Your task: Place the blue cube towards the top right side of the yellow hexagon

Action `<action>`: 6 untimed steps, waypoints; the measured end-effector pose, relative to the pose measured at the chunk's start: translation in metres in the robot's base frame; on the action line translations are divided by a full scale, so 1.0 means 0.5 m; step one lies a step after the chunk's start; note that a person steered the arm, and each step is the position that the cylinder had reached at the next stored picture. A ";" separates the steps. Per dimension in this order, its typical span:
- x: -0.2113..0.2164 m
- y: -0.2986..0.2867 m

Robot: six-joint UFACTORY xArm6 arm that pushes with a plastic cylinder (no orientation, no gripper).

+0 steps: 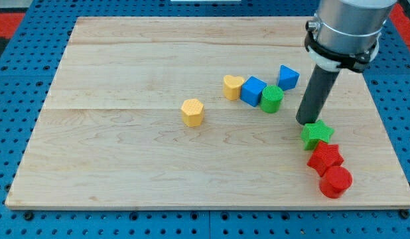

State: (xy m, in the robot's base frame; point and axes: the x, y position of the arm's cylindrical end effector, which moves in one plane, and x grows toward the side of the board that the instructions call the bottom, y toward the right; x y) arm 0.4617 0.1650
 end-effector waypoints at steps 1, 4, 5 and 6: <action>-0.067 0.030; -0.116 -0.230; -0.096 -0.269; -0.089 -0.134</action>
